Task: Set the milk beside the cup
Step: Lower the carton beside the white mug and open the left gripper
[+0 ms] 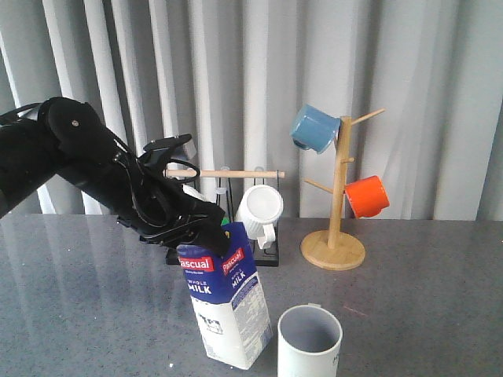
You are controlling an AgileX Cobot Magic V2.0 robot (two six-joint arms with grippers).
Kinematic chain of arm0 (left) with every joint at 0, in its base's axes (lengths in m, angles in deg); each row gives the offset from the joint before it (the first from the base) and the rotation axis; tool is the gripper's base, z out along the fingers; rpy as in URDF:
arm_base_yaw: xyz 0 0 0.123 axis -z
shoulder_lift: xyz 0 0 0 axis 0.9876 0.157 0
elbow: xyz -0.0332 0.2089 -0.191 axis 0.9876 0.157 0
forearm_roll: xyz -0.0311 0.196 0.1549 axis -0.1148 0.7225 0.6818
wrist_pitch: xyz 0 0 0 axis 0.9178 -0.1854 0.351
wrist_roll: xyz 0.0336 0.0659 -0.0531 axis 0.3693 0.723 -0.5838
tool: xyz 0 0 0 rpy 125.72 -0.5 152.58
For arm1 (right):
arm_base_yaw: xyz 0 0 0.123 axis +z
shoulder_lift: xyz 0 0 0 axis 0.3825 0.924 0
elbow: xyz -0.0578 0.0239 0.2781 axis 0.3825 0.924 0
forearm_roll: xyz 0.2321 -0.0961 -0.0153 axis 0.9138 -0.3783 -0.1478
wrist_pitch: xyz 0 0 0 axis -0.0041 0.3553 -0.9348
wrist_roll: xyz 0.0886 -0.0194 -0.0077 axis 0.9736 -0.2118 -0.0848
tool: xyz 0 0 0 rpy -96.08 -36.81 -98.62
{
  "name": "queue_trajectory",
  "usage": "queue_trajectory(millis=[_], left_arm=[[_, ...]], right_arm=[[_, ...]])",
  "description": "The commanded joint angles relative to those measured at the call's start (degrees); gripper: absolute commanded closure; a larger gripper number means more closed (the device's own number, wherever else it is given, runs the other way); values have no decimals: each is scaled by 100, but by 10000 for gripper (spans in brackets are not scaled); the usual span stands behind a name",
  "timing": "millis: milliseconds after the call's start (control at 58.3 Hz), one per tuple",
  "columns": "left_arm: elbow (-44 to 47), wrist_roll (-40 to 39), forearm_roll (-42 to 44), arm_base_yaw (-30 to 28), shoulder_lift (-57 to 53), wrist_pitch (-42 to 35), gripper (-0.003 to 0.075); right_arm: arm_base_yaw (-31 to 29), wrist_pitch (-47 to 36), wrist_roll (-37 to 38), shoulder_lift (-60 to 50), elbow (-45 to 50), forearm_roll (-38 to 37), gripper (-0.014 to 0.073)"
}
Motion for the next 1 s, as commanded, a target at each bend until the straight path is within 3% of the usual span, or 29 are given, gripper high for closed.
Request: queue_trajectory(millis=[0, 154, 360, 515, 978], left_arm=[[-150, -43, -221, 42, -305, -62, 492], [-150, -43, -246, 42, -305, -62, 325], [-150, -253, -246, 111, -311, -62, 195], [-150, -382, -241, 137, -311, -62, 164], [-161, -393, -235, 132, -577, -62, 164]], right_arm=[[4, -221, -8, -17, -138, -242, 602], [4, -221, -8, -17, -138, -242, 602], [4, -221, -8, -17, -138, -242, 602], [4, -221, -8, -17, -138, -242, 602], [4, -215, -8, -17, -138, -242, 602]])
